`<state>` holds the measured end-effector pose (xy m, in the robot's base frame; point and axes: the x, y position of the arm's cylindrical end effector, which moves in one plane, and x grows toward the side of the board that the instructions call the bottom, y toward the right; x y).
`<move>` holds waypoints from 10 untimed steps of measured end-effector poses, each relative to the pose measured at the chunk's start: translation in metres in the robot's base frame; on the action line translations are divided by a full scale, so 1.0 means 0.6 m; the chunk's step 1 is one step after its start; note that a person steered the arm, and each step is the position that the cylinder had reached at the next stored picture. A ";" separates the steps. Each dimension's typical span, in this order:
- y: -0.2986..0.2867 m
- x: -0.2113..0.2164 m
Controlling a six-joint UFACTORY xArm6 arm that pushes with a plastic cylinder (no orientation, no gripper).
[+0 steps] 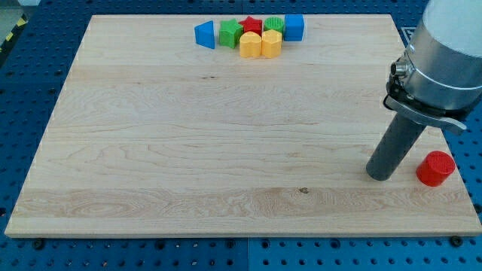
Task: Place the arm to the center of board
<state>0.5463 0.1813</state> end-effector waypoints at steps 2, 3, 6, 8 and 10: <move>-0.049 -0.077; -0.058 -0.085; -0.097 -0.125; -0.135 -0.127; -0.200 -0.159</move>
<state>0.4508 0.0613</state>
